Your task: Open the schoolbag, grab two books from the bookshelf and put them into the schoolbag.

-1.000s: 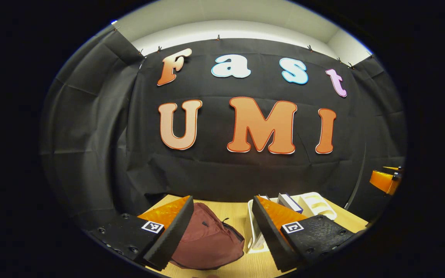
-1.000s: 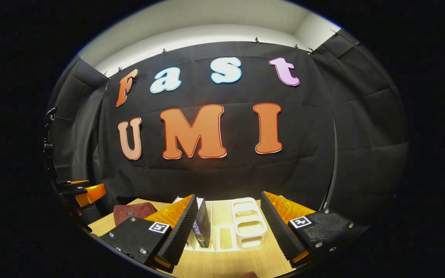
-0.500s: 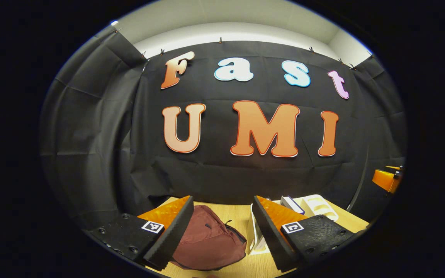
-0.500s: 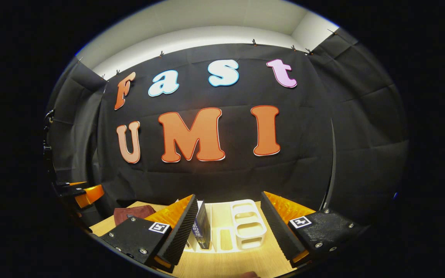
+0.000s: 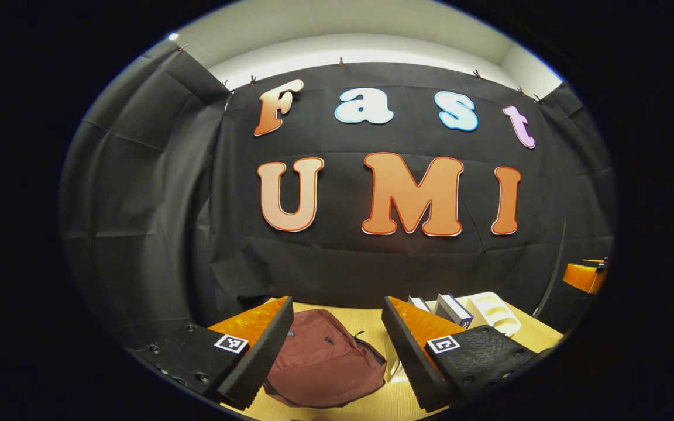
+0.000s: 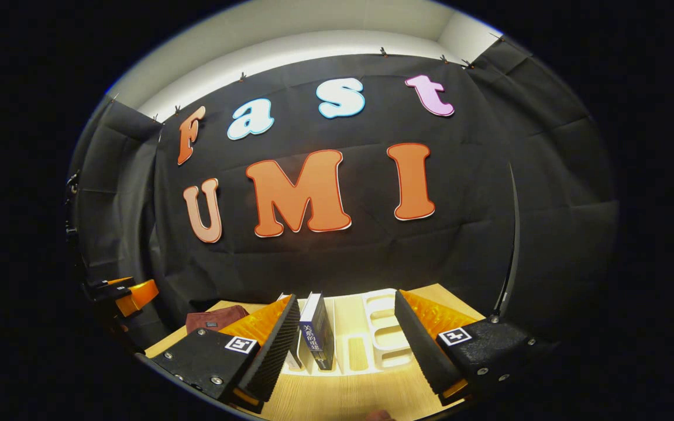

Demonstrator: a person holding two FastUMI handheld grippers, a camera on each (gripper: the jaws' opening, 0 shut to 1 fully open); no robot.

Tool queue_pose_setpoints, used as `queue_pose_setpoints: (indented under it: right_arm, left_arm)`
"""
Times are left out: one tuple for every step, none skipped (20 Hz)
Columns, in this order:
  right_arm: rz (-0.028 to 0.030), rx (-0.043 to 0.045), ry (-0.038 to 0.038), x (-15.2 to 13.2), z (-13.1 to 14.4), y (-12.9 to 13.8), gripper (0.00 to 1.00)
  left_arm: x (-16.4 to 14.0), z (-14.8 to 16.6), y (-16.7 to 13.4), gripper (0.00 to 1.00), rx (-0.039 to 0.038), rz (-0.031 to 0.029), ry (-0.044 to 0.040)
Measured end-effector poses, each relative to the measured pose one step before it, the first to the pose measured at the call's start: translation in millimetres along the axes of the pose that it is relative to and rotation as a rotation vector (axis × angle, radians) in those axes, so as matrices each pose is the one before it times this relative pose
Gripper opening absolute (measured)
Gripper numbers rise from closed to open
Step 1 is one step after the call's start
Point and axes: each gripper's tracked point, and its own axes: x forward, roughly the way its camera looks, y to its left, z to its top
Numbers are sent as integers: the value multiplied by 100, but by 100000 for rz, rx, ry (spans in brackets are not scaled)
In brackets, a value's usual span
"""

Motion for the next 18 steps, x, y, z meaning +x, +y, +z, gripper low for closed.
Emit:
queue_pose_setpoints:
  right_arm:
    - [-376,-1174,-123,-123,-6,-143,97]
    - [-539,-1534,-941,-114,310,-67,96]
    - [-695,-871,-701,-103,217,-112,97]
    - [-208,-46,-363,-117,135,-43,97]
    - [159,478,-96,-16,48,24,97]
    - [-242,784,477,-46,-90,-124,100]
    - [-578,776,358,-30,-87,-266,100]
    - [-784,654,191,19,44,-237,100]
    - [-597,504,-131,108,63,-235,97]
    - [32,120,-387,94,204,-24,97]
    - [183,-325,-174,156,158,102,97]
    - [-253,-502,150,168,165,19,97]
    - [-343,-425,-422,189,192,-3,97]
    - [-439,-222,-885,224,280,123,97]
    - [-145,-253,-504,277,111,187,97]
    - [230,-434,-9,321,-135,337,97]
    - [382,-356,262,177,-227,330,97]
    - [460,-116,240,129,-172,391,97]
  left_arm:
    - [-118,70,49,96,104,-62,16]
    - [-58,-126,-14,95,156,22,260]
    - [-58,146,-20,96,-35,-91,155]
    - [-12,31,-221,96,-214,-578,-25]
    - [43,178,-150,96,-236,-582,-59]
    - [28,-28,-175,95,-413,-295,-231]
    - [62,276,-197,96,-795,-747,-407]
    - [56,103,-307,96,-840,-1039,-277]
    - [39,321,-65,95,-496,-544,-638]
    - [-88,235,73,95,24,-181,-952]
    - [0,438,210,95,15,661,-1213]
    - [-110,176,187,95,-388,610,-839]
    - [1,204,78,95,-499,-279,-146]
    - [-3,-5,91,95,-187,-220,-8]
    - [106,85,361,95,494,505,-209]
    - [-76,178,518,95,1155,826,-334]
    - [164,108,426,95,1205,513,-14]
    - [101,-43,217,95,948,475,150]
